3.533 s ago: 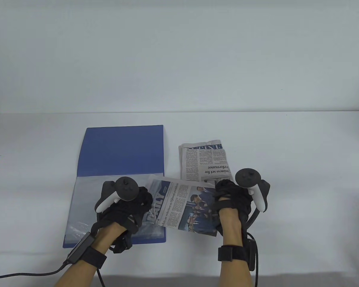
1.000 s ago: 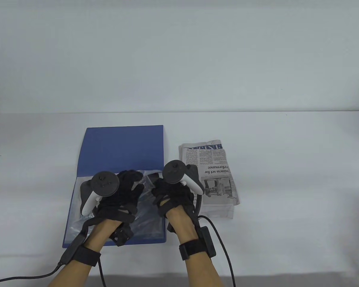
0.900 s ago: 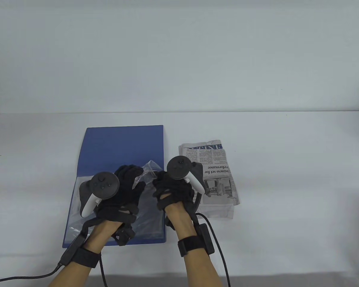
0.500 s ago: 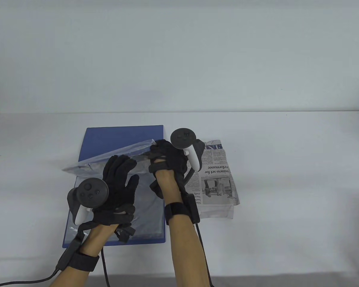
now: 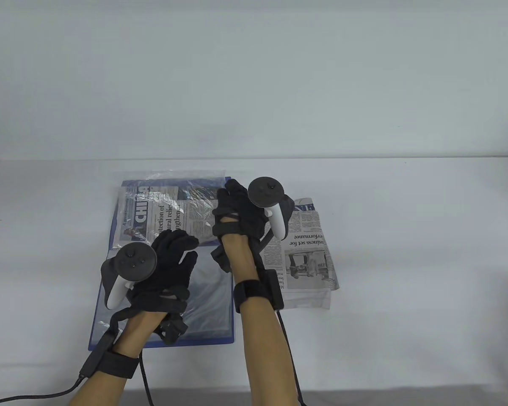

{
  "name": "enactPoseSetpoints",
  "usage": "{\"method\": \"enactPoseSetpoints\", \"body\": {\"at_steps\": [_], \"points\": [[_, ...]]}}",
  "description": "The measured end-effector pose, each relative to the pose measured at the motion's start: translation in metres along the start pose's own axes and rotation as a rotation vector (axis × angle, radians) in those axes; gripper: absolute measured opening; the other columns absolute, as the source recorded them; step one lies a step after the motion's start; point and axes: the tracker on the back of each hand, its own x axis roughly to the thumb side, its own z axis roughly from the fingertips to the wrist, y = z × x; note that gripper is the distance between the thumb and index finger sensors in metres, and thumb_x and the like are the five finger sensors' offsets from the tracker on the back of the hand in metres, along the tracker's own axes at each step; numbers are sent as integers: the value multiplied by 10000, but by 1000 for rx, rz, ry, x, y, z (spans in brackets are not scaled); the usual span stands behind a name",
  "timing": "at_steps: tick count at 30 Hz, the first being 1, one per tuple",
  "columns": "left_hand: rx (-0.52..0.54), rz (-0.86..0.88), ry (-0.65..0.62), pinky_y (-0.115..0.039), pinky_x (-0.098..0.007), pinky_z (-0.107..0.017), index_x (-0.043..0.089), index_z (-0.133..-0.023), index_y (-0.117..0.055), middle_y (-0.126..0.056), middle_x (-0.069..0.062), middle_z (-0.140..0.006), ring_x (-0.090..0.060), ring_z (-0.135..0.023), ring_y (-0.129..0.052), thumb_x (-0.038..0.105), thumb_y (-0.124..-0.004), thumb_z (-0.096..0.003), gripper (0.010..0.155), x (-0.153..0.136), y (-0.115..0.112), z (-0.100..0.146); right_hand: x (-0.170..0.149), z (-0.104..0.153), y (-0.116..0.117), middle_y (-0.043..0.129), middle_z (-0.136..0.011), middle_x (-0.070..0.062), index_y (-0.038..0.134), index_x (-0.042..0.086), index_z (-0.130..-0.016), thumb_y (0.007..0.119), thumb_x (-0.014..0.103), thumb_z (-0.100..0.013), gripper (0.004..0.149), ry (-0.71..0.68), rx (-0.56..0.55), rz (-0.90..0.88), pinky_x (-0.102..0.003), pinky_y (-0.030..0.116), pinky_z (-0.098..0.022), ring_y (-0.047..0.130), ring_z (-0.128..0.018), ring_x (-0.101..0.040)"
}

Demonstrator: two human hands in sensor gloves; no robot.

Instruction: Insert newspapers into folder

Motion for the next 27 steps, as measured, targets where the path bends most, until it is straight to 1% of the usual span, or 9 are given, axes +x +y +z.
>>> {"method": "enactPoseSetpoints", "body": {"at_steps": [5, 7, 9, 12, 14, 17, 21, 24, 27], "points": [[-217, -160, 94, -252, -632, -911, 318, -1124, -523, -335, -21, -1286, -355, -1228, -161, 448, -618, -636, 514, -9, -27, -13, -14, 44, 2, 313, -1039, -327, 390, -20, -1090, 632, 326, -644, 614, -72, 128, 46, -640, 521, -631, 631, -911, -452], [-353, -262, 167, -269, -629, -912, 315, -1113, -548, -364, -15, -1281, -352, -1229, -184, 446, -626, -635, 502, -13, -41, -18, -27, 65, 5, 323, -1040, -331, 403, -27, -1089, 634, 332, -643, 617, -63, 151, 99, -650, 518, -628, 634, -909, -461], [-417, -334, 205, -271, -630, -910, 319, -1117, -542, -355, -22, -1284, -359, -1227, -189, 448, -646, -630, 515, -17, -52, -21, -43, 79, 8, 326, -1043, -327, 411, -25, -1088, 629, 339, -643, 615, -67, 178, 139, -656, 512, -629, 629, -912, -469], [-533, -394, 248, -212, -633, -900, 321, -1159, -371, -161, -54, -1286, -388, -1198, -82, 497, -706, -608, 668, -23, -69, -25, -65, 87, 15, 329, -1042, -333, 422, -34, -1086, 632, 335, -642, 614, -76, 174, 107, -673, 498, -623, 617, -911, -489], [-603, -449, 293, -193, -601, -905, 313, -1159, -264, -27, -39, -1255, -371, -1172, -7, 521, -743, -588, 773, -30, -83, -27, -72, 87, 19, 307, -1039, -335, 402, -37, -1084, 625, 339, -643, 621, -44, 244, 11, -684, 478, -625, 597, -916, -495], [-553, -555, 313, -237, -535, -911, 374, -1113, -287, -11, 10, -1241, -330, -1172, -30, 513, -759, -580, 725, -27, -87, -28, -70, 87, 19, 308, -1038, -334, 405, -38, -1083, 626, 335, -642, 618, -54, 244, 14, -684, 474, -625, 595, -914, -495], [-494, -564, 318, -326, -516, -918, 385, -990, -586, -121, 31, -1269, -324, -1196, -130, 448, -741, -611, 415, -24, -86, -30, -72, 85, 16, 336, -1038, -333, 433, -34, -1079, 628, 334, -642, 604, -48, 271, 80, -686, 473, -626, 619, -907, -487], [-503, -528, 325, -276, -550, -926, 365, -982, -617, -129, 50, -1268, -311, -1205, -116, 434, -755, -608, 404, -24, -83, -32, -78, 85, 15, 373, -1032, -334, 467, -35, -1069, 629, 332, -641, 587, -22, 291, 79, -689, 472, -624, 650, -889, -481], [-473, -488, 311, -301, -564, -930, 365, -978, -641, -232, 50, -1285, -310, -1227, -193, 434, -762, -604, 399, -22, -74, -31, -83, 84, 14, 374, -1031, -335, 473, -38, -1067, 630, 329, -641, 583, 14, 290, 103, -694, 461, -623, 645, -888, -486]]}}
